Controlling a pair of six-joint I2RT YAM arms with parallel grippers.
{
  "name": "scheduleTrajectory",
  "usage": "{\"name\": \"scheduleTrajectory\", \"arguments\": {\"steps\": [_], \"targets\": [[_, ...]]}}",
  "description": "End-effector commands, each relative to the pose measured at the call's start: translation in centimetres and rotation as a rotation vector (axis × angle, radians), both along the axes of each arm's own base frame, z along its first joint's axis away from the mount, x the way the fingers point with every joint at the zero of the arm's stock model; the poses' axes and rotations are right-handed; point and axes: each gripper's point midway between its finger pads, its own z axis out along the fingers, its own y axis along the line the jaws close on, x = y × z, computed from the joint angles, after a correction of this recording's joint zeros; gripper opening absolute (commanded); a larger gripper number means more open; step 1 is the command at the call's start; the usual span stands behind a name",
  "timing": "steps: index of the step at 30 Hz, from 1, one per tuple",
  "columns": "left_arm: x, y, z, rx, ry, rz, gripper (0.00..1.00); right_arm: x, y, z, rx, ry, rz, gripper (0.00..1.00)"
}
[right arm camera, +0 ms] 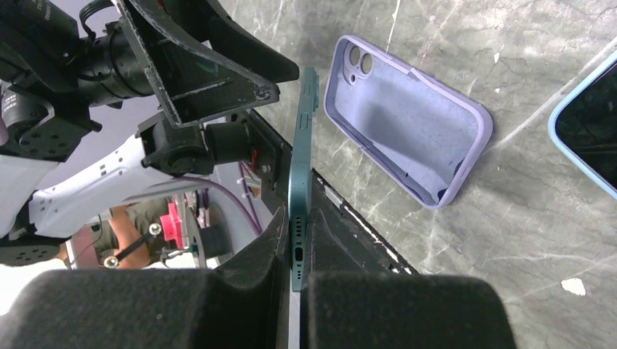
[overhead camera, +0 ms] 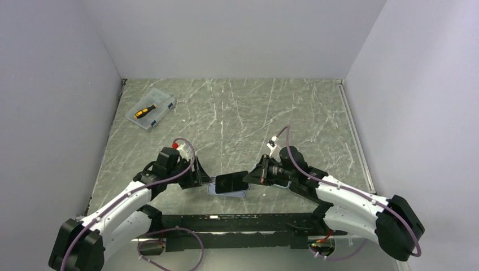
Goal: Put the phone into the phone case
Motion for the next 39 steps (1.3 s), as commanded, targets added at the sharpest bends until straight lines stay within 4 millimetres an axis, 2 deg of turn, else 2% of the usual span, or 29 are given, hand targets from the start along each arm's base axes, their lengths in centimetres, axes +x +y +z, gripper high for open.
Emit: {"name": "scheduleTrajectory", "arguments": {"steps": [1, 18, 31, 39], "targets": [[1.1, -0.8, 0.5, -0.025, -0.051, -0.019, 0.67, 1.1, 1.5, 2.3, 0.103, -0.021, -0.021, 0.00], [1.9, -1.5, -0.5, -0.026, -0.026, -0.036, 0.66, 2.5, 2.4, -0.8, 0.063, 0.051, -0.065, 0.00], [1.5, -1.7, -1.1, -0.027, -0.004, -0.045, 0.66, 2.2, 2.9, -3.0, 0.057, 0.112, -0.046, 0.00], [1.4, -1.8, -1.7, -0.021, 0.006, -0.047, 0.66, 1.6, 2.5, -4.4, 0.040, 0.156, -0.056, 0.00]]}}
